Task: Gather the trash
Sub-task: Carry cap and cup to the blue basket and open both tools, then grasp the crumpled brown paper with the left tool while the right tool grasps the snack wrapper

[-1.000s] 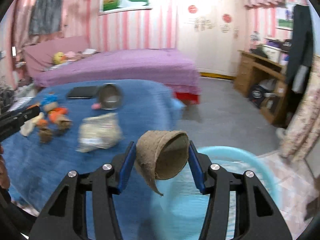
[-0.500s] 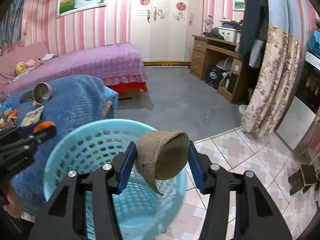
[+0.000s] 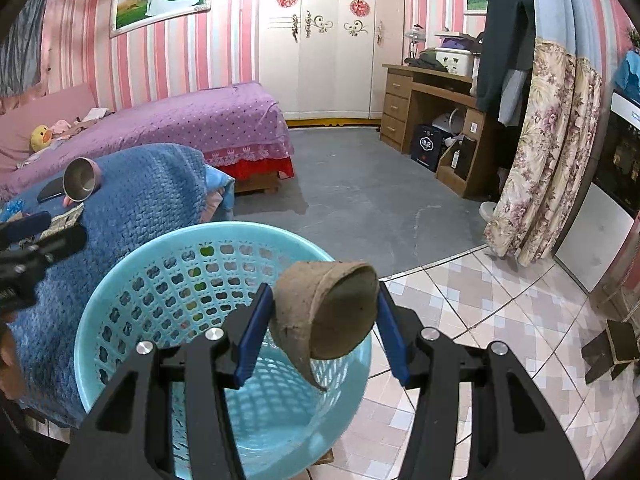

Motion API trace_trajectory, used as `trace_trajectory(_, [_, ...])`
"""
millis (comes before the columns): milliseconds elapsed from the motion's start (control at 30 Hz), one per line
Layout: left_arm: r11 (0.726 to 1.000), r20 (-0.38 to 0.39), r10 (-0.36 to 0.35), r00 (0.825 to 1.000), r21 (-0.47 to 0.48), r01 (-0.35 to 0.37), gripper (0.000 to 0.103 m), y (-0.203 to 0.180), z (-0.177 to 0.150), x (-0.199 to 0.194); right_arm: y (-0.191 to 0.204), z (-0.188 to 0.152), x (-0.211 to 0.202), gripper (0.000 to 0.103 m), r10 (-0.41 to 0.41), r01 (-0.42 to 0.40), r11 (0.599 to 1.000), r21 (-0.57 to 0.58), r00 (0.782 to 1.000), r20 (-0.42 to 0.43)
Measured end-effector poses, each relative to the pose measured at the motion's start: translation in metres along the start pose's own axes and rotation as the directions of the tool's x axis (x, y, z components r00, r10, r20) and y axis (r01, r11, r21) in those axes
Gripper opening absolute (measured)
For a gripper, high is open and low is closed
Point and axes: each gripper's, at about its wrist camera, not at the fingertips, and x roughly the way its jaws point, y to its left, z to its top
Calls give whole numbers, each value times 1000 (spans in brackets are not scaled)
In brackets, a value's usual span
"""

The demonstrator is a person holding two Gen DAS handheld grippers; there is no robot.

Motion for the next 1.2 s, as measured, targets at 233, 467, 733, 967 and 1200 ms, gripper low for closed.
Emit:
trace_trajectory(233, [998,-9,42,999,-38,-42,97,38,3,-10,18,7,15,56,5,-5,1000,-20,1000,-18])
trace_trajectory(467, [996,-29,73,997,-53,-75,97,67,-2,-19,24,7,12,94,-57,56,998,-9,998,-14])
trace_trajectory(733, [991,-30,108,994,-75,-110,97,111,-4,-50,67,24,-10,98,-40,38,998,57,999,30])
trace_trajectory(967, [972,-41,224,974,-66,-226,97,182,-11,-72,151,48,-25,98,48,-46,999,-15,994,101])
trace_trajectory(1200, [941,-76,300,951,-139,-308,97,252,-34,-71,226,57,-12,98,150,-146,988,-54,985,86])
